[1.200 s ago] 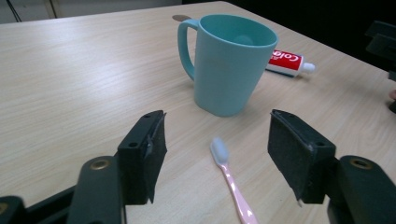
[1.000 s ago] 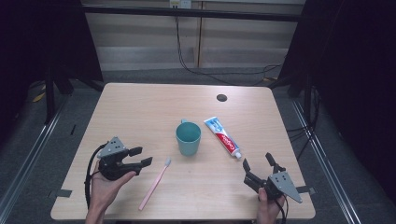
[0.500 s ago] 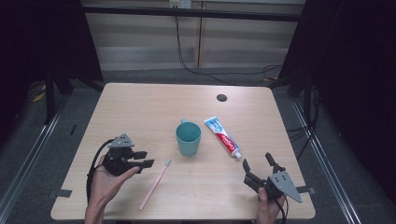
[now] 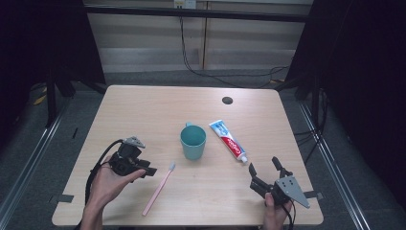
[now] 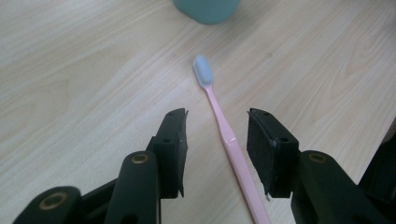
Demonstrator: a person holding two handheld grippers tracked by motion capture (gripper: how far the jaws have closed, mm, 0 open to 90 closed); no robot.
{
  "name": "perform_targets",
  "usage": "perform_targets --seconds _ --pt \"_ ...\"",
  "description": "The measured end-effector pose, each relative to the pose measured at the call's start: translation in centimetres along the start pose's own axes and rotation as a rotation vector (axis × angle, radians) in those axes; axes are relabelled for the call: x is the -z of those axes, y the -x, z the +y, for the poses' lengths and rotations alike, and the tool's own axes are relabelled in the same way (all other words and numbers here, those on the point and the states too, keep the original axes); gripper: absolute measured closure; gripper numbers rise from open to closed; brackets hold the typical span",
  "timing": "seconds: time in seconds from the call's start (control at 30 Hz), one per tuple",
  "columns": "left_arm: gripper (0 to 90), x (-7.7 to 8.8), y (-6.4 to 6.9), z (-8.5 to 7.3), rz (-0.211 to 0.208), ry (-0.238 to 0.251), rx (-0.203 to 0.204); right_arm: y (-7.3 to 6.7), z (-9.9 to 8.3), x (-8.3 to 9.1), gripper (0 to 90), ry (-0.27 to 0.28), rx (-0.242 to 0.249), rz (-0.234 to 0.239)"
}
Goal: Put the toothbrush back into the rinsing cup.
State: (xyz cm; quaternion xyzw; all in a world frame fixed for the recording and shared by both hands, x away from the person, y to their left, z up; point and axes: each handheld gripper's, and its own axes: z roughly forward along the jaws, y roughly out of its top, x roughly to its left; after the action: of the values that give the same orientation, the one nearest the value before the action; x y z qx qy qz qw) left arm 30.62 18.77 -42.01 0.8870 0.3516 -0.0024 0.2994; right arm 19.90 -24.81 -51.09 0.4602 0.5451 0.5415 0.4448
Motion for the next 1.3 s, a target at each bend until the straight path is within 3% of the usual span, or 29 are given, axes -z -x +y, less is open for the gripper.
perform_targets --seconds 0.17,0.27,0.3,0.33,0.4,0.43,0.47,0.57,0.77,0.87,1.03,1.1,1.2,1.3 --pt "58.7 -0.3 0.0 0.5 -0.003 -0.051 0.0 0.0 0.0 0.0 14.8 -0.003 -0.001 -0.002" --pt "57.8 -0.7 -0.3 1.0 -0.025 -0.034 -0.013 0.0 0.0 -0.1 14.9 -0.011 0.0 0.006" --pt "57.8 -1.0 -0.4 1.2 -0.027 -0.055 -0.007 0.0 0.0 -0.1 14.8 -0.011 0.001 0.005" --pt "59.7 -1.2 -0.4 1.3 0.008 -0.09 0.0 0.0 0.0 -0.1 14.9 -0.012 -0.003 0.003" --pt "60.1 -1.2 -0.3 1.5 0.021 -0.104 0.004 0.0 0.0 -0.1 14.9 -0.012 -0.002 0.002" --pt "60.0 -1.3 -0.2 1.7 0.023 -0.125 -0.021 0.0 0.1 -0.1 14.8 -0.015 -0.002 0.004" --pt "59.9 -1.3 -0.2 1.7 0.023 -0.125 -0.021 0.0 0.1 -0.1 14.8 -0.015 -0.002 0.004" --pt "59.9 -1.8 0.1 2.2 0.064 -0.203 -0.008 0.0 0.1 -0.2 14.8 -0.014 -0.001 0.006" --pt "58.6 -2.8 0.6 2.6 0.033 -0.247 0.01 0.0 0.1 -0.2 14.8 -0.014 -0.003 0.0" --pt "58.7 -3.4 1.0 2.7 0.042 -0.282 -0.002 0.0 0.0 -0.1 14.8 -0.013 -0.003 -0.001" --pt "59.6 -4.1 1.5 2.6 0.047 -0.266 0.011 0.0 0.0 -0.1 14.9 -0.012 -0.003 -0.002" --pt "59.6 -4.4 1.6 2.5 0.062 -0.287 0.009 0.0 0.0 -0.1 14.9 -0.012 -0.003 -0.002" --pt "58.7 -4.8 1.8 2.3 0.051 -0.298 -0.024 0.0 0.0 -0.1 14.8 -0.012 -0.004 -0.002" --pt "59.9 -5.3 1.8 2.2 0.049 -0.317 -0.025 0.0 0.1 -0.1 14.9 -0.013 -0.002 -0.001"
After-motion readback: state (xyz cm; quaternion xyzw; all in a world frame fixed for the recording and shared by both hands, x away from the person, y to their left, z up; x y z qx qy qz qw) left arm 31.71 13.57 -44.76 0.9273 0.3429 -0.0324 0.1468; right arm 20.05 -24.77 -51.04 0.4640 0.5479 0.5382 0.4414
